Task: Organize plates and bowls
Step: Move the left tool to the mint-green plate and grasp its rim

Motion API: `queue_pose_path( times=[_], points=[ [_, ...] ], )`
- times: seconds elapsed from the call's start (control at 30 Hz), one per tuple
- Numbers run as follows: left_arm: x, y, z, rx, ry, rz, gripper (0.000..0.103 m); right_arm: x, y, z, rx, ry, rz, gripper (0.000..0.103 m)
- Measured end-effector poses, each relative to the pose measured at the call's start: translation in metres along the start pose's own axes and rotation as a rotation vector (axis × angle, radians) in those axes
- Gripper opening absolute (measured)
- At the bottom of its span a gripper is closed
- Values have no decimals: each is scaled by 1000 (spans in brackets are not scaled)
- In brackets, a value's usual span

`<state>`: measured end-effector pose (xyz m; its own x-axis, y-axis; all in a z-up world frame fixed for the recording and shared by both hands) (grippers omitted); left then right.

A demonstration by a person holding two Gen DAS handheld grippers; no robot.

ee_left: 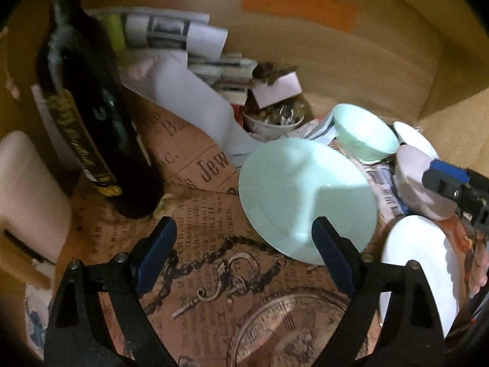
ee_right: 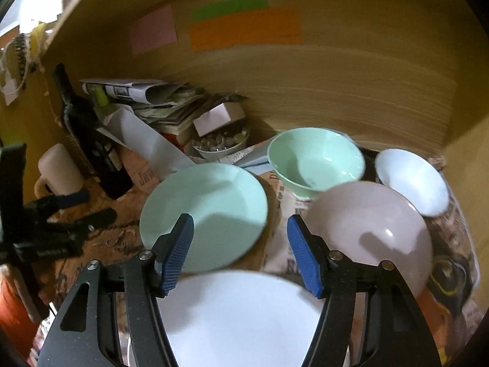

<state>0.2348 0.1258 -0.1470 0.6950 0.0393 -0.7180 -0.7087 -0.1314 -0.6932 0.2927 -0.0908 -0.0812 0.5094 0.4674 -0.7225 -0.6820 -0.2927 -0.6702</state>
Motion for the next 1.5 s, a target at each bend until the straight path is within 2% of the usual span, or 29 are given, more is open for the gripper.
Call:
queue_pose_path(
  times=[0.03, 0.1, 0.17, 0.23, 0.3, 0.37, 0.6, 0.83, 1.0, 1.1, 1.27, 1.37, 1.5],
  points=[
    [8, -1, 2, -7, 5, 19, 89, 6, -4, 0, -4, -4, 15, 60],
    [18, 0, 4, -17, 19, 50, 77, 22, -11, -2, 0, -7, 52, 60],
    [29, 0, 8, -28, 37, 82, 69, 40, -15, -6, 8, -18, 106, 46],
    [38, 0, 13, -41, 53, 106, 62, 61, -18, -9, 17, -28, 178, 37],
    [46, 1, 17, -57, 79, 128, 52, 74, -18, -14, 29, -17, 216, 33],
    [51, 2, 18, -65, 103, 142, 48, 86, -19, -17, 39, -4, 255, 25],
    [61, 4, 14, -55, 140, 158, 36, 110, -22, -22, 21, 85, 319, 25],
    [67, 2, 10, -48, 154, 163, 32, 127, -20, -25, 14, 129, 377, 24],
    [68, 0, 4, -28, 168, 164, 14, 140, -18, -19, -6, 148, 403, 24],
    [64, 1, 5, -9, 123, 154, 14, 137, -15, -15, 2, 116, 407, 24],
    [54, 7, 18, -23, 102, 160, 14, 122, -3, -3, -30, 51, 427, 24],
    [52, 12, 24, -19, 89, 164, 14, 111, 10, 10, -48, -20, 429, 24],
    [52, 14, 27, -36, 94, 175, 15, 113, 16, 21, -90, -16, 416, 24]
  ],
)
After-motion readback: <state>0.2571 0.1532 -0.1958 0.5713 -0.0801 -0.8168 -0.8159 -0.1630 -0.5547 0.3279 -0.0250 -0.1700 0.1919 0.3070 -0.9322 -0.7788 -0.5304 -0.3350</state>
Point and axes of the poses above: each gripper's, at about its wrist camera, not at the fingertips, and x roughly the way its jaws point, z to its left, y to its underside, the point moved 3 cm from there along x, roughly the way its jaws point, and after that the axes turned 1 degree about -y, right-handed, at the moved point
